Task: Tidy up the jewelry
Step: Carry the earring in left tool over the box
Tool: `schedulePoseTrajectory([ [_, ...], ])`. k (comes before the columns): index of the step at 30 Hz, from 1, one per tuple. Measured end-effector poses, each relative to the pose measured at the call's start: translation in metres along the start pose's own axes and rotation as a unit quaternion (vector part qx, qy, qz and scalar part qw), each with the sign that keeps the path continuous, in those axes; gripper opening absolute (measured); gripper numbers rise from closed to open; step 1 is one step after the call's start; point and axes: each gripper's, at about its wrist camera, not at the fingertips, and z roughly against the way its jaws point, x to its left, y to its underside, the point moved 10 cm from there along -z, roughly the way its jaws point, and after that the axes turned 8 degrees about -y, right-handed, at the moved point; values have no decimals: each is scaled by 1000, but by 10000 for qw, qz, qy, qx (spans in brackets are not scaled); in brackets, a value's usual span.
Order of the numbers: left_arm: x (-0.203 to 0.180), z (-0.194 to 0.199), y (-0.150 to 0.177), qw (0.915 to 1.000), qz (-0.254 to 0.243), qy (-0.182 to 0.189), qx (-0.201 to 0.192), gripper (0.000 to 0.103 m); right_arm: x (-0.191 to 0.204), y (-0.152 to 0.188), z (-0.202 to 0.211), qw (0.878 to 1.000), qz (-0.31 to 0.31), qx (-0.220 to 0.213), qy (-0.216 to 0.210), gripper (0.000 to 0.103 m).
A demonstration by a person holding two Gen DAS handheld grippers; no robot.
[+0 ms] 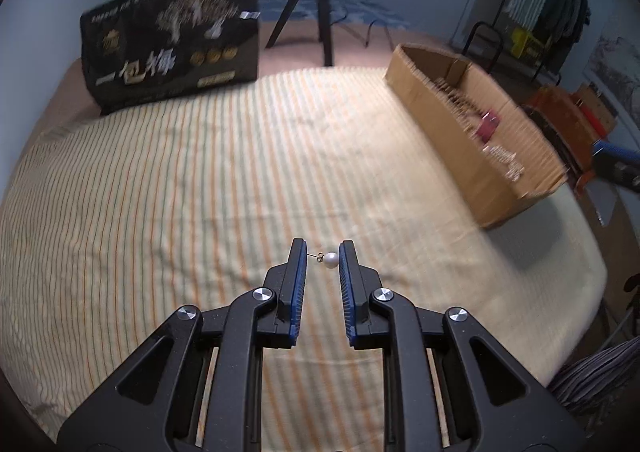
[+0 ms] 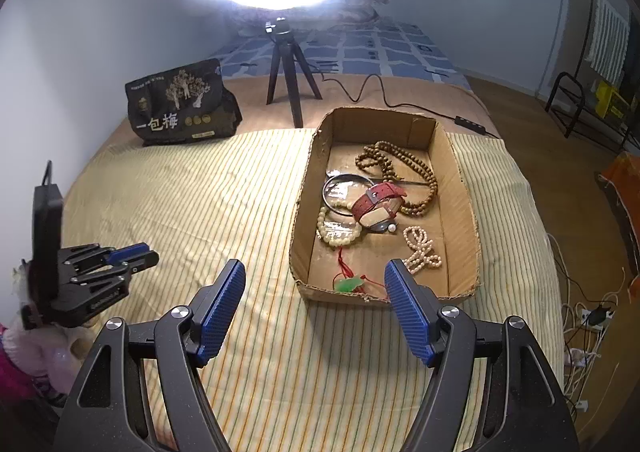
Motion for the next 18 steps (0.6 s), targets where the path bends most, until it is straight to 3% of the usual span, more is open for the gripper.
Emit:
schedulePoseTrajectory([
  [9,-43,22,-43,9985,-281,284,-364,15,-14,-4,8,9998,-162,-93,75,72],
  [18,-88,12,-79,9961,-466,606,-444,15,-37,-9,15,9988,-395,-178,234,72],
])
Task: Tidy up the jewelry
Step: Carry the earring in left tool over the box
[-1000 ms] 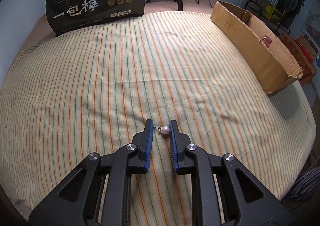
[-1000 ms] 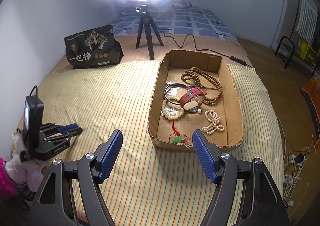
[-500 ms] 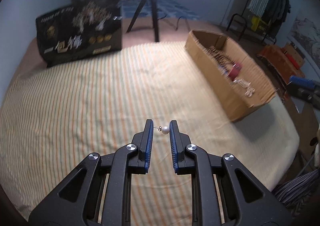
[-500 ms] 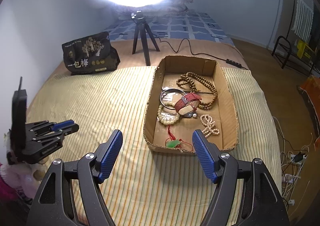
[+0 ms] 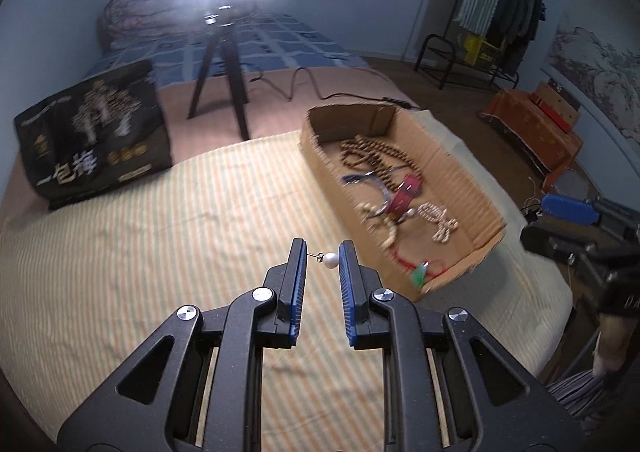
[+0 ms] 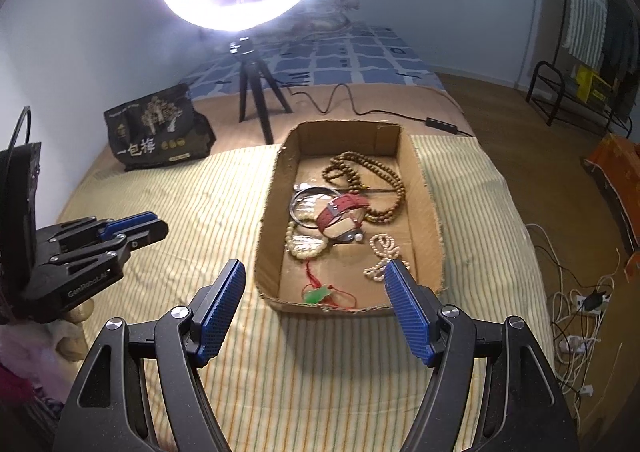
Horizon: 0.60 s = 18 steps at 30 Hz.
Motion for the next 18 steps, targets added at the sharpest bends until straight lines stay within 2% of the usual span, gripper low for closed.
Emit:
schedulePoseTrajectory([
  [8,-31,-27,-24,9998,-121,178,41,15,-19,0,0,9996,-238,33,131,72],
  [18,-48,-58,-41,9996,-114,205,171,15,-26,-3,0,9994,-291,37,209,72],
])
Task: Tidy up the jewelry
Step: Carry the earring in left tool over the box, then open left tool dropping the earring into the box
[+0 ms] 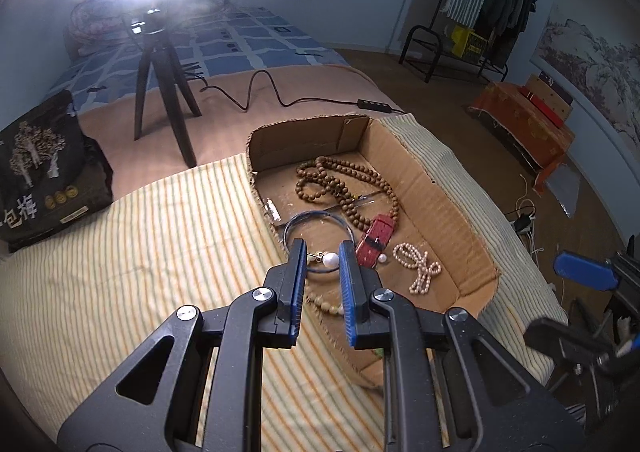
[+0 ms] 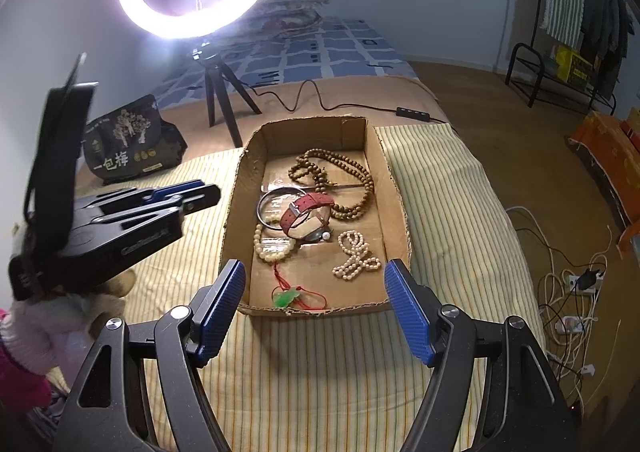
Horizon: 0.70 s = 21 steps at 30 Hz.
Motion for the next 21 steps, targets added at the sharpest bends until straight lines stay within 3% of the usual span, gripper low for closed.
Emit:
schedulePoseTrajectory([
  [18,-16,-8,-8,9999,-94,-44,-14,16,-1,-1,0,10000,12,-11,-10,72],
  [19,-16,-8,-8,9999,-90,-52,-14,18,-1,-1,-1,10000,17,-7,-9,72],
  [21,-14,-7,-9,9999,-59,-72,-44,38,-1,0,-1,10000,23,1,-3,72],
])
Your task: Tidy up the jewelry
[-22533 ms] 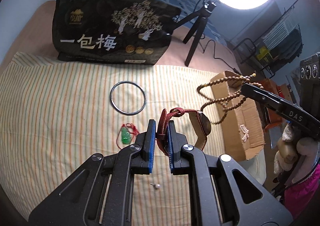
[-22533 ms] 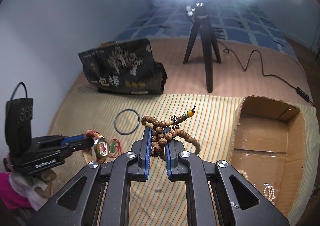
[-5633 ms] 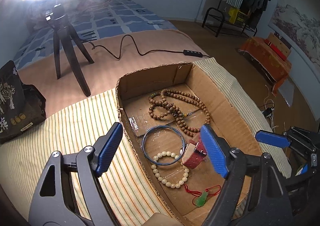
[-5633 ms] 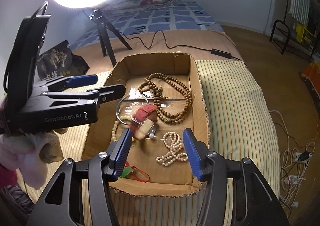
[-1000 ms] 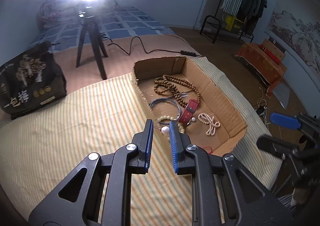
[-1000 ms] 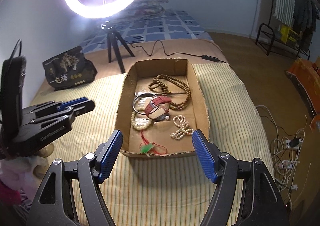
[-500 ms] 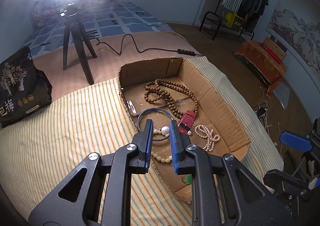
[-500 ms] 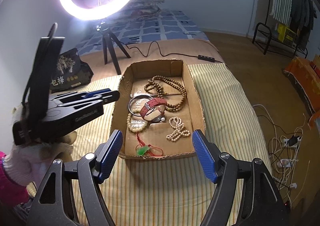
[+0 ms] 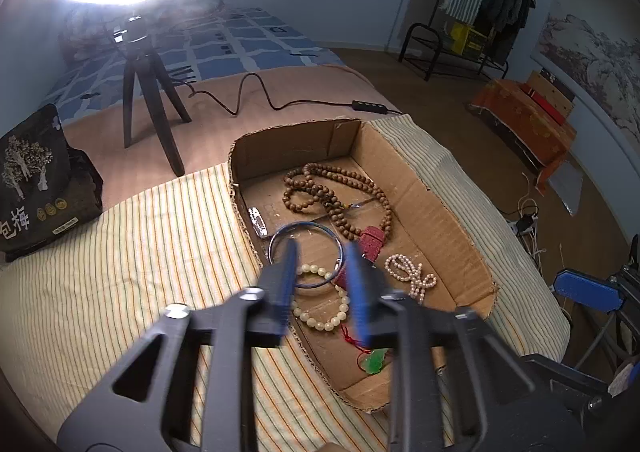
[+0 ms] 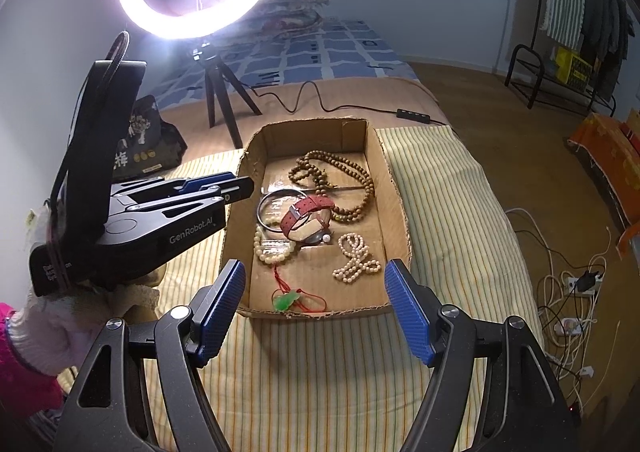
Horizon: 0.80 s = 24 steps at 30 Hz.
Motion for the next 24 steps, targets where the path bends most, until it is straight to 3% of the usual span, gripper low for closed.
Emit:
schedulePoseTrajectory([
  [11,16,25,-4,9997,104,-120,-172,40,2,-2,2,10000,8,-65,21,72],
  [24,38,96,2,9980,130,-238,-576,40,7,-6,17,9994,63,-304,117,72],
])
